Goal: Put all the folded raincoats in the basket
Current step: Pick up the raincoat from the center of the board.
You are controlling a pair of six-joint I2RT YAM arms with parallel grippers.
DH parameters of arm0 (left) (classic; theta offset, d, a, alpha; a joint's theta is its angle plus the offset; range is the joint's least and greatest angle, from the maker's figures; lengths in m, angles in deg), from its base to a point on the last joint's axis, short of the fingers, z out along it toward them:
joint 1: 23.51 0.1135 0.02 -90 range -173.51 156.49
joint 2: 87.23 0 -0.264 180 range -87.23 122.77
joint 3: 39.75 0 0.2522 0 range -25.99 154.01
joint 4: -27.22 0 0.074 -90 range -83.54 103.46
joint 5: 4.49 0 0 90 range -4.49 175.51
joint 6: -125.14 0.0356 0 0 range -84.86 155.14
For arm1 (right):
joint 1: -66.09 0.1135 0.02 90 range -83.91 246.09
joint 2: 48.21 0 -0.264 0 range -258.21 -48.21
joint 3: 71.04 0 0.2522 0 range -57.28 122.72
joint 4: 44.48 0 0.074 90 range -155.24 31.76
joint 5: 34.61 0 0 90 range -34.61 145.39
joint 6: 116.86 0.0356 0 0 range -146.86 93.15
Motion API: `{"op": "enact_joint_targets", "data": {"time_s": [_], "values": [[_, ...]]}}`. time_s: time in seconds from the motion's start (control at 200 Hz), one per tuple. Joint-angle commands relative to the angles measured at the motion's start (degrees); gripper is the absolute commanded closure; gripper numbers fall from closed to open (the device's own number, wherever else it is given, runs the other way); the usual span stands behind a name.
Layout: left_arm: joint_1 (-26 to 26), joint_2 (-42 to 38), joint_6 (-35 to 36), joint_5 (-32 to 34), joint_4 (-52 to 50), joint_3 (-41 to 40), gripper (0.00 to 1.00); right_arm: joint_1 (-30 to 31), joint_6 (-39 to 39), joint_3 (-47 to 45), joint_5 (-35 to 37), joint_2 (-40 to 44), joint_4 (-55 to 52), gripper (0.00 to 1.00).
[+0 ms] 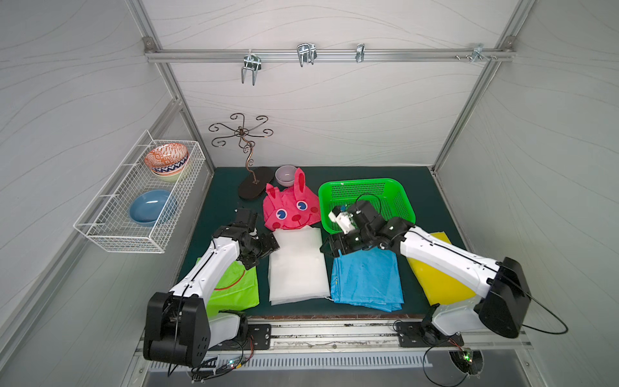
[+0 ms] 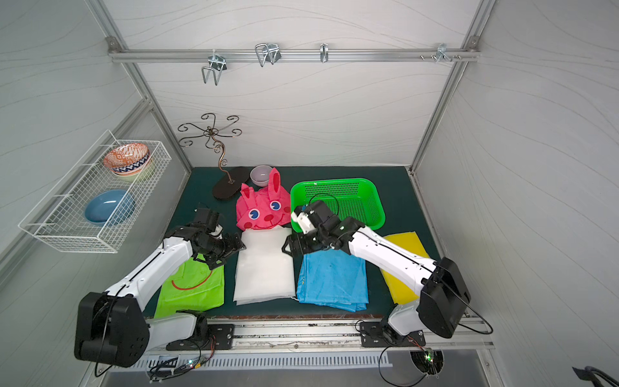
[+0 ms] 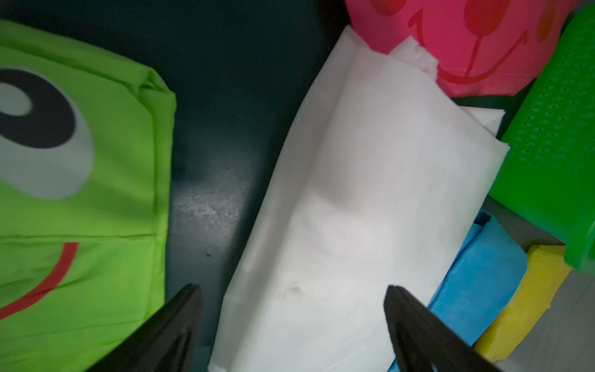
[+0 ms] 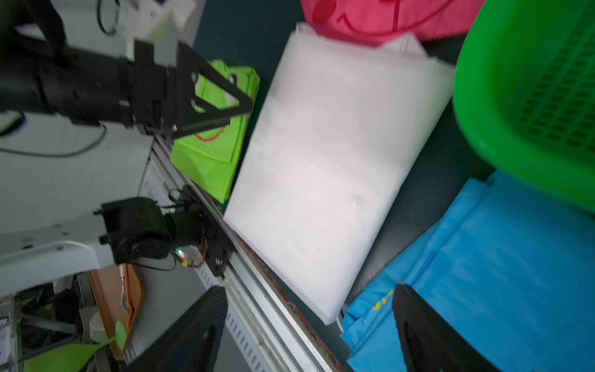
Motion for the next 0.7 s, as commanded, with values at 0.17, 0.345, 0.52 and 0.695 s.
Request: {"op": "enact_joint_targets", "data": {"time_s": [0.17, 0.345, 0.52, 0.695], "values": [[-0.70, 2.01, -5.96, -4.80, 7.16, -3.96, 0.08, 3.67, 8.79, -11.61, 3.27, -2.26, 11.83, 0.16], [-0.67, 1.65, -6.97, -7.14, 9.79, -5.78, 0.11, 4.11, 16.18, -11.73, -2.73, -8.94, 25.30, 0.19], [0.02, 3.19, -10.39, -9.57, 9.11, -5.66, 0.14, 3.81, 18.05, -7.70, 1.66, -14.59, 25.10, 0.18], [0.13, 2.48, -11.10, -1.43, 3.05, -4.44, 0.26, 2.98, 20.32, -8.53, 3.37, -17.06, 26.38, 0.16]]}}
